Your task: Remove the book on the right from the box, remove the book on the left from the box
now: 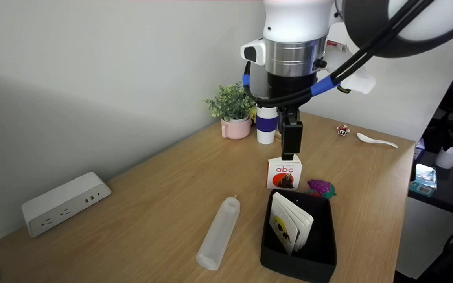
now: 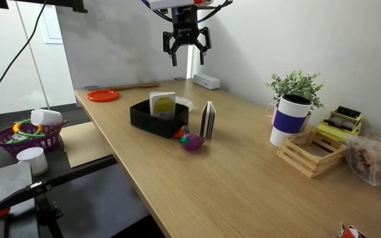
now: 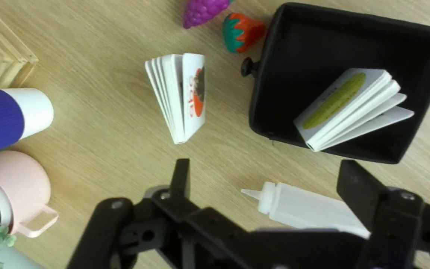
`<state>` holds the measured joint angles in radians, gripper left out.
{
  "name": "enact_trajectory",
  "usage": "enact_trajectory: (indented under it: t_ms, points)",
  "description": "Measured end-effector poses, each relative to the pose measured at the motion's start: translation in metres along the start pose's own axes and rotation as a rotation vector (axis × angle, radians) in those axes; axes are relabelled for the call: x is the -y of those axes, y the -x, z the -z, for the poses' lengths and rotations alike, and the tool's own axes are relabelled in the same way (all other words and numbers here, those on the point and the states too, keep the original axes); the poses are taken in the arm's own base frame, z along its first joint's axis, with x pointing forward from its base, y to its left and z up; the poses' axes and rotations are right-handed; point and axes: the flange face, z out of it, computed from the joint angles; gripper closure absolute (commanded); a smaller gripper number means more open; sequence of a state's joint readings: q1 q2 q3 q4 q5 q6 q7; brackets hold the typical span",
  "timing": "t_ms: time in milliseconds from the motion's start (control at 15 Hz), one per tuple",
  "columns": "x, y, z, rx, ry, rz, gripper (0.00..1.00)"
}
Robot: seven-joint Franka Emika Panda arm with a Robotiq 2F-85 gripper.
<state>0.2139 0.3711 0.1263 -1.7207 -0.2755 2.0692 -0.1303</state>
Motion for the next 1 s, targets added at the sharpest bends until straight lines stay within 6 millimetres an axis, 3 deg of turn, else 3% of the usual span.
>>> enact_trajectory:
  t_ms: [200, 467, 1000]
  points:
    - [0.021, -0.007, 0.004, -0.042, -0.101, -0.102, 0.0]
    - [0.03, -0.015, 0.002, -0.127, -0.181, -0.308, 0.0]
    - [0.042, -0.01, -0.033, -0.277, -0.239, -0.686, 0.0]
